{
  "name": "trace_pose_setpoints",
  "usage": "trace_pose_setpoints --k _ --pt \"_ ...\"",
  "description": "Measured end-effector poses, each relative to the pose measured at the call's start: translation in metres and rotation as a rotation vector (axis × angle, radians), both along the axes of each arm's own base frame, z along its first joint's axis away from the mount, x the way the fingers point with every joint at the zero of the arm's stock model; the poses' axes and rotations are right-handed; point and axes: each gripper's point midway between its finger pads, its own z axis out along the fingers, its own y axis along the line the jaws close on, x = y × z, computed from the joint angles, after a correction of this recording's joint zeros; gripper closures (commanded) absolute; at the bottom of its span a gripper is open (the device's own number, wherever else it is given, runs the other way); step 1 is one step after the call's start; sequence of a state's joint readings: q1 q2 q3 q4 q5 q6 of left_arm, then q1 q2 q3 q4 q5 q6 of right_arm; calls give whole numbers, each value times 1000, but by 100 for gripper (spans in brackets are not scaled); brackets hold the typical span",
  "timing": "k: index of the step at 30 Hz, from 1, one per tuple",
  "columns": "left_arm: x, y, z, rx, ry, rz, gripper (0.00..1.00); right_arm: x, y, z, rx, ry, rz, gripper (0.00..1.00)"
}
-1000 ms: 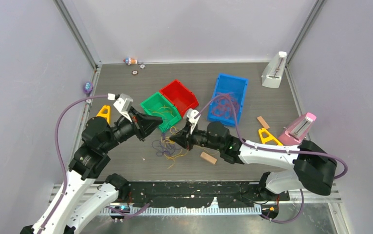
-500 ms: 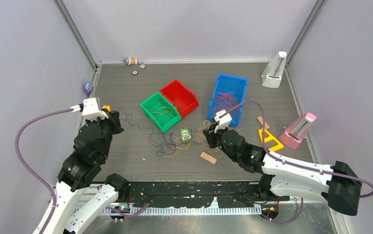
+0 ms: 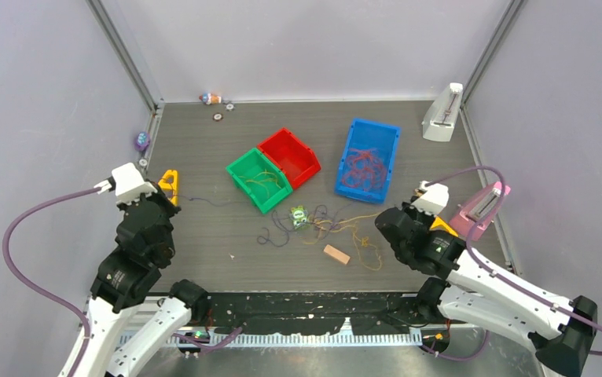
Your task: Untangle the cables
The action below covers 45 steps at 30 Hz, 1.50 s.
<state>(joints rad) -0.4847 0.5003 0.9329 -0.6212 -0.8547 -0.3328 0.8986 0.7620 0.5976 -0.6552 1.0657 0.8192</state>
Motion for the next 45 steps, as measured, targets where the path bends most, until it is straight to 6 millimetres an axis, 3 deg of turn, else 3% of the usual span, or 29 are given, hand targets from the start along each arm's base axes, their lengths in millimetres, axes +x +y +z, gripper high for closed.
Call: trace_pose_setpoints --k 2,6,8,9,11,13,15,21,28,33,36,40,42,45 --pt "-2 6 1 6 -1 32 100 -3 -24 7 -13 -19 -107 95" --pt "-3 9 1 9 -1 49 100 -10 -45 10 -42 -27 -182 95" --pt "-3 6 1 5 -3 33 100 -10 -45 11 -50 -21 -172 73" --pt "-2 4 1 -1 -7 18 100 -10 -43 12 -45 -22 -163 44" --pt "0 -4 3 -11 -19 -31 100 -7 -32 11 -23 -11 -99 15" --pt "3 -17 4 -20 -36 -110 100 -5 -18 8 -13 11 1 6" --pt "7 -36 6 -35 -61 -220 100 -2 10 2 14 34 180 2" --pt "11 -65 10 -51 -89 -383 100 0 91 -2 50 62 619 1" --pt "11 -69 12 -52 -98 -407 100 -11 186 -45 -78 271 1025 0" --pt "10 -68 13 -48 -101 -403 100 -18 235 -61 -148 338 1174 0" --pt "9 -65 14 -38 -105 -397 100 -19 254 -69 -166 343 1231 1" --pt "8 -64 16 -31 -109 -394 100 -20 267 -89 -206 385 1272 10" --pt "8 -63 18 -30 -112 -390 100 -18 271 -103 -230 421 1275 21" --pt "7 -61 20 -26 -117 -381 100 -15 274 -119 -261 463 1277 49"
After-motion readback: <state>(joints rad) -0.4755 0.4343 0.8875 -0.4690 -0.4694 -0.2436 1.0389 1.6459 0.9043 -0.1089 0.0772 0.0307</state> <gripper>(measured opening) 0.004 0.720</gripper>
